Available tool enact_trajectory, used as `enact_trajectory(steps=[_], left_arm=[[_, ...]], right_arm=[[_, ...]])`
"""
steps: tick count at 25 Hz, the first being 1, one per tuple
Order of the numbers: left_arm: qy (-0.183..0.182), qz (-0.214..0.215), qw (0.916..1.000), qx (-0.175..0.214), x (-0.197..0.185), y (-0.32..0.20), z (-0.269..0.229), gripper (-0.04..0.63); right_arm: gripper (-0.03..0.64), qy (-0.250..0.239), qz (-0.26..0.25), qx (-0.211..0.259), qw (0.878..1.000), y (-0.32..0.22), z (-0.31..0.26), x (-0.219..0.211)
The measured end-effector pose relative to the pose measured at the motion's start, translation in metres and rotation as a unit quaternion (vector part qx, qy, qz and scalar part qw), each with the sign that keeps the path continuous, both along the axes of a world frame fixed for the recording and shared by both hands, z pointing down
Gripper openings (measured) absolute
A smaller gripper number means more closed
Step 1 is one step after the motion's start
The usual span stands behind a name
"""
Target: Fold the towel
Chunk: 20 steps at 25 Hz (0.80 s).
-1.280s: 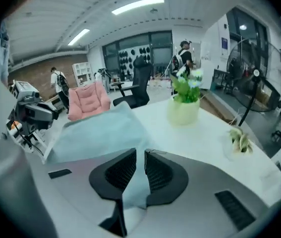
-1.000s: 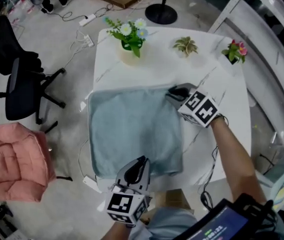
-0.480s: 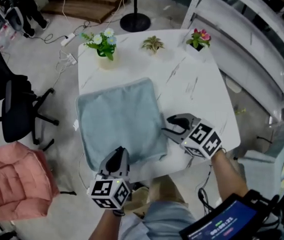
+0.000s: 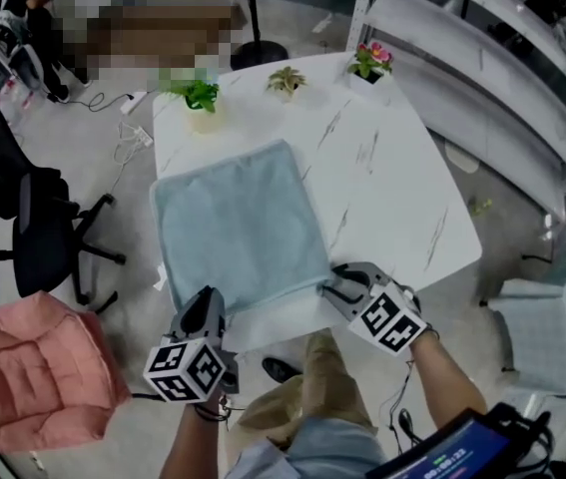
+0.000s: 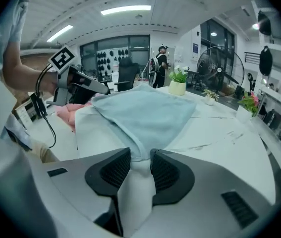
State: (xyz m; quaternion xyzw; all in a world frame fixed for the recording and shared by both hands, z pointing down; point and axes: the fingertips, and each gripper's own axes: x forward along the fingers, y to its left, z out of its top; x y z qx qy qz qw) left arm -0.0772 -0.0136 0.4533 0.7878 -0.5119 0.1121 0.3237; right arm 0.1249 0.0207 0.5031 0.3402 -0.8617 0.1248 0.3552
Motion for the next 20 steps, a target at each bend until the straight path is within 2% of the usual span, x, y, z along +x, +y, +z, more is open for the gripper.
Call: enact_trajectory(steps=[4, 5, 7, 8, 12, 20], left_arm=[[-0.011, -0.017, 0.9997, -0.01, -0.018, 0.007, 0.007, 0.035], [-0.013, -0.021, 0.9996, -0.012, -0.021, 0.008, 0.009, 0.035], [-0.017, -0.028, 0.9993, -0.02, -0.028, 0.01, 0.015, 0.035], [-0.02, -0.029, 0.9991, -0.024, -0.03, 0.01, 0.018, 0.035], [-0.03, -0.031, 0.9984, -0.038, -0.036, 0.013, 0.028, 0.035], [-0.026, -0.035, 0.9967, -0.068, -0.038, 0.029, 0.042, 0.034]], right_arm=[[0.139, -0.002, 0.019, 0.019, 1.0, -0.006, 0.002, 0.0], [0.123, 0.003, 0.023, 0.025, 0.999, -0.008, 0.003, -0.001], [0.035, 0.029, 0.022, 0.042, 0.998, -0.014, 0.005, -0.001], [0.028, 0.041, 0.018, 0.05, 0.998, -0.015, 0.005, 0.0], [0.026, 0.068, 0.007, 0.058, 0.996, -0.012, 0.005, 0.009], [0.026, 0.097, 0.001, 0.054, 0.994, 0.009, 0.007, 0.031]])
